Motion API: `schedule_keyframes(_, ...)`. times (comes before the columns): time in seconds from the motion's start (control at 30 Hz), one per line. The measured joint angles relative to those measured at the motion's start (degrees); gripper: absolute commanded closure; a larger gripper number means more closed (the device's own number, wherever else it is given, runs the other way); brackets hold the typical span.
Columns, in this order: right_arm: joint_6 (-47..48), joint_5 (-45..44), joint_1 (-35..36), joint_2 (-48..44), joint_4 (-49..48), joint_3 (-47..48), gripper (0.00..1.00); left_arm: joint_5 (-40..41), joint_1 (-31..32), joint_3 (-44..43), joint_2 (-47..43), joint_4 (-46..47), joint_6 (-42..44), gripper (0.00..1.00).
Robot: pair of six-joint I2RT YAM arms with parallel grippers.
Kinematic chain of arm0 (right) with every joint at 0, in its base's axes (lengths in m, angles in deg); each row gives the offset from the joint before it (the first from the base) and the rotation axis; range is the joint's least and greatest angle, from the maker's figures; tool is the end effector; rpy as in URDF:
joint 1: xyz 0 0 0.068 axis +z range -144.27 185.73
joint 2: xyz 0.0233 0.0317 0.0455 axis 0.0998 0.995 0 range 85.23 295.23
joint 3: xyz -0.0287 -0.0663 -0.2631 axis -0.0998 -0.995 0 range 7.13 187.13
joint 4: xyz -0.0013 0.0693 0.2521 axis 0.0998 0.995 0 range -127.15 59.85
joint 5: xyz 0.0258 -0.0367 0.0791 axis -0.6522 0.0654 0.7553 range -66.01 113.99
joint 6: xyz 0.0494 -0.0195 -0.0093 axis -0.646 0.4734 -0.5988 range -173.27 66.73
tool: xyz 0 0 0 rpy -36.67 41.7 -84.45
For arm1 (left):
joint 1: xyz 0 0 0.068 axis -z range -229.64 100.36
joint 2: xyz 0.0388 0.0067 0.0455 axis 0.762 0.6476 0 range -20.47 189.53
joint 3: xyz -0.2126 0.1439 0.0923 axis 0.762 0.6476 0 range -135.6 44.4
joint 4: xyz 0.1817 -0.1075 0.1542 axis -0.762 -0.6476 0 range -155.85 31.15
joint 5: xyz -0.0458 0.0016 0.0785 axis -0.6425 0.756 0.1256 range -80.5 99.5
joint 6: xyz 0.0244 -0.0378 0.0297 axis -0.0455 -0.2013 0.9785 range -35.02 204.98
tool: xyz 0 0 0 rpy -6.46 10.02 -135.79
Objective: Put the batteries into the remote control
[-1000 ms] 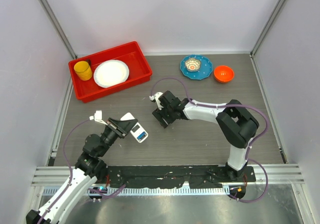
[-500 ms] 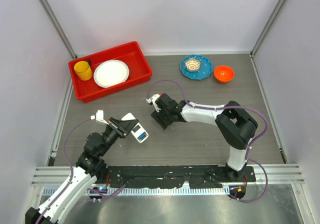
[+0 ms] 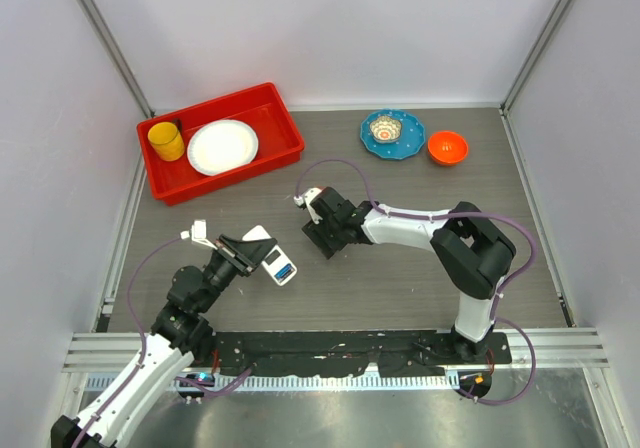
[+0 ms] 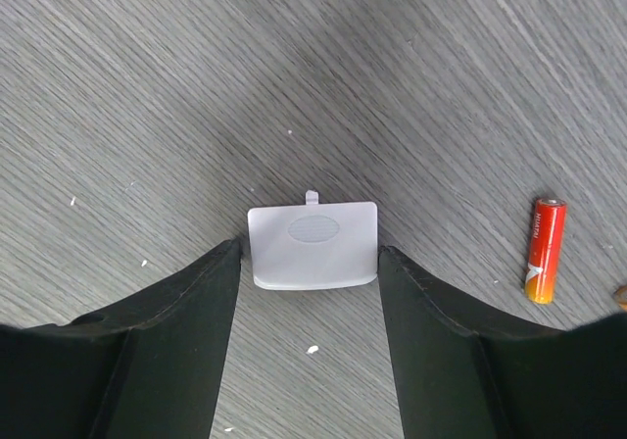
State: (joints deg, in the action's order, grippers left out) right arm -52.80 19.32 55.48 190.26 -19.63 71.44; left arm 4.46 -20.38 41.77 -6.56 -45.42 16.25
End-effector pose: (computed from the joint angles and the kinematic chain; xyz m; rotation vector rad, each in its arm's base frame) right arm 0.2419 0.2812 0.1611 -1.0746 2.3640 0.2119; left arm 0.1076 -0.0638 0.1919 -0.5052 1.6399 -1.3927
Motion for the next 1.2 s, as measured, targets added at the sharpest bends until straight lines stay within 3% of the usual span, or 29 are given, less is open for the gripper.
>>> schedule_keyframes(0.13, -0.6, 0.7, 0.0, 0.0, -0.1, -0.1, 0.5, 0.0, 0.0, 0.0, 0.0, 0.0, 0.0, 1.0)
schedule_keyframes(0.33, -2.6, 0.7, -0.5, 0.0, 0.0, -0.1, 0.76, 0.0, 0.0, 0.0, -0.2, 0.0, 0.0, 1.0)
schedule_keyframes(0.37, -3.7, 0.6, -0.6, 0.0, 0.0, -0.1, 0.88, 0.0, 0.0, 0.0, -0.1, 0.0, 0.0, 1.0)
schedule_keyframes(0.43, -6.1, 0.5, -1.0, -0.4, -0.3, -0.5, 0.99, 0.0, 0.0, 0.0, 0.7, 0.5, 0.0, 1.0)
schedule_keyframes(0.67, -18.0, 0.1, -2.2, -6.8, 3.5, -5.2, 0.99, -0.1, 0.0, 0.0, 11.9, 7.6, 0.0, 1.0)
schedule_keyframes(0.87, -22.1, -2.0, -1.4, -20.3, 9.6, -5.2, 0.99, 0.1, 0.0, -0.2, 26.4, 17.5, 0.0, 1.0)
schedule_keyframes(1.0, -22.0, -3.8, 1.8, -26.2, 14.1, -1.4, 0.99, 0.1, 0.0, -2.0, 35.6, 24.3, -0.4, 1.0)
schedule_keyframes(1.2, -20.5, -7.4, 10.4, -26.7, 19.9, 2.8, 0.99, -0.4, 0.0, -4.3, 49.6, 39.7, -2.9, 1.0)
